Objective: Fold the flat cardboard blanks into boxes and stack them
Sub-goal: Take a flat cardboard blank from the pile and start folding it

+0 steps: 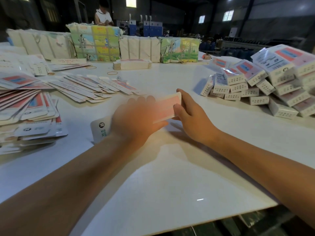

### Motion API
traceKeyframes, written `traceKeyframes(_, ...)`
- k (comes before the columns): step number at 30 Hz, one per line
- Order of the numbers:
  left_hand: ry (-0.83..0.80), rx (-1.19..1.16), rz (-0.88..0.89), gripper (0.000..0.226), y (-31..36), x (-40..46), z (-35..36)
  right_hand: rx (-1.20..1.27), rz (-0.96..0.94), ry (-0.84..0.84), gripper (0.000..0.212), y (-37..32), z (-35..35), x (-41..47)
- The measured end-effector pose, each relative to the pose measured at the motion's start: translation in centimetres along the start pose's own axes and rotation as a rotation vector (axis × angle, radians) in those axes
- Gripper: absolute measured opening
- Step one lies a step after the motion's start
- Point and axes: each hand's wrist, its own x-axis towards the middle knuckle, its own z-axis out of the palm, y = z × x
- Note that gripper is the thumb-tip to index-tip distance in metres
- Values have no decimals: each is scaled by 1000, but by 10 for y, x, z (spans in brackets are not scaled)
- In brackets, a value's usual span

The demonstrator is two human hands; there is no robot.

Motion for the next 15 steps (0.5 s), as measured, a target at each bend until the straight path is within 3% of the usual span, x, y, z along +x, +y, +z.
traceKeyframes(3,44,74,22,71,-3,2,-1,-29,-22,-45,50,0,-1,-2)
traceKeyframes(7,99,155,45,68,-4,3,-2,-37,-84,-106,52,0,-4,-5)
traceKeyframes(12,138,122,29,66,-4,3,-4,158,-20,-223,90,-1,-9,-6)
traceKeyframes(15,128,4,27,69,-5,3,-2,359,39,-213,97,-6,-12,-4)
